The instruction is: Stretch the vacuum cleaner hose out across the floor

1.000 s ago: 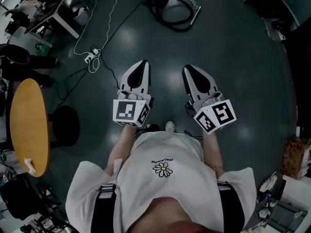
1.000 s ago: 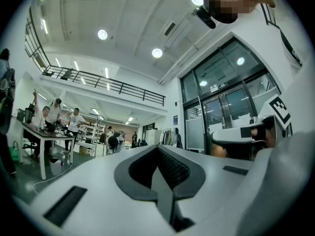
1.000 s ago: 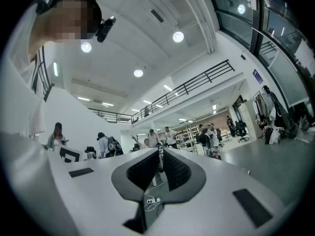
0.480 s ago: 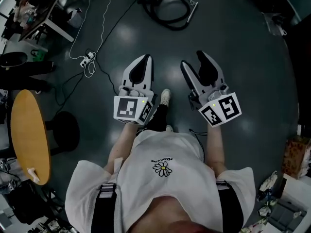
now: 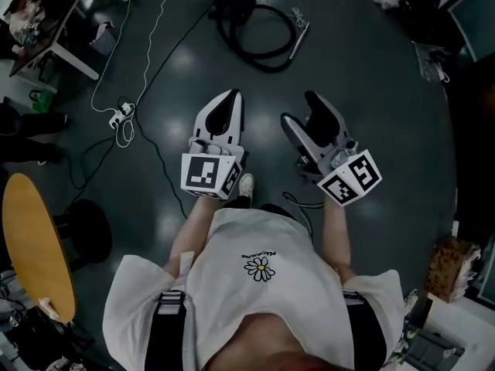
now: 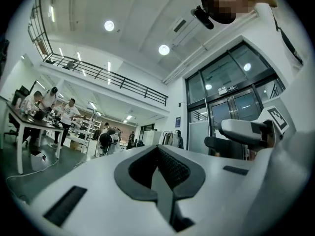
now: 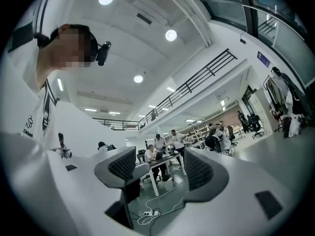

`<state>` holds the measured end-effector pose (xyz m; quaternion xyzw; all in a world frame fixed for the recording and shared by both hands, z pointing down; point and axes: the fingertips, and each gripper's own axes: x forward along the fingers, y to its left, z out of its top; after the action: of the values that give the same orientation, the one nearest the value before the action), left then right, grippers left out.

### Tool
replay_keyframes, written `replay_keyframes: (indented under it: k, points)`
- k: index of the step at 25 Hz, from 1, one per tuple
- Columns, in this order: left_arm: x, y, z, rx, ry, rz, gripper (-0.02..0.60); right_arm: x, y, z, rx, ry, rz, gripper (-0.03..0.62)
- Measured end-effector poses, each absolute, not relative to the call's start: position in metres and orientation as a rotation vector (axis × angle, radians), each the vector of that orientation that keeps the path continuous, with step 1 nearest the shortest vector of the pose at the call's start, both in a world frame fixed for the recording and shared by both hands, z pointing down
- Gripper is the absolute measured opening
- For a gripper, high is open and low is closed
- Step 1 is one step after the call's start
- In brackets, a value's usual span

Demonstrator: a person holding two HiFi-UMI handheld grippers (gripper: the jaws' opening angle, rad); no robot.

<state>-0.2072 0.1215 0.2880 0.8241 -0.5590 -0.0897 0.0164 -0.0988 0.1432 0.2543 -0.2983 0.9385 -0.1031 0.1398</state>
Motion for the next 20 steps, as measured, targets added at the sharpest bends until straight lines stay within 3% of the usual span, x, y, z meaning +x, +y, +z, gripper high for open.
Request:
replay_keyframes:
  k: [6,20]
  points:
    - [-0.21,0.028,0.301,2.572,-1.7,-0.216,0.006,-0.105,0.049,0.279,-0.976,2.767,-0.295,0.316]
    - [-0.127,-0.223,0.303,2.547,-1.779,-0.186,0.006,0.003,-0.213,0.301,-1.023,2.819,-0.31,0.316]
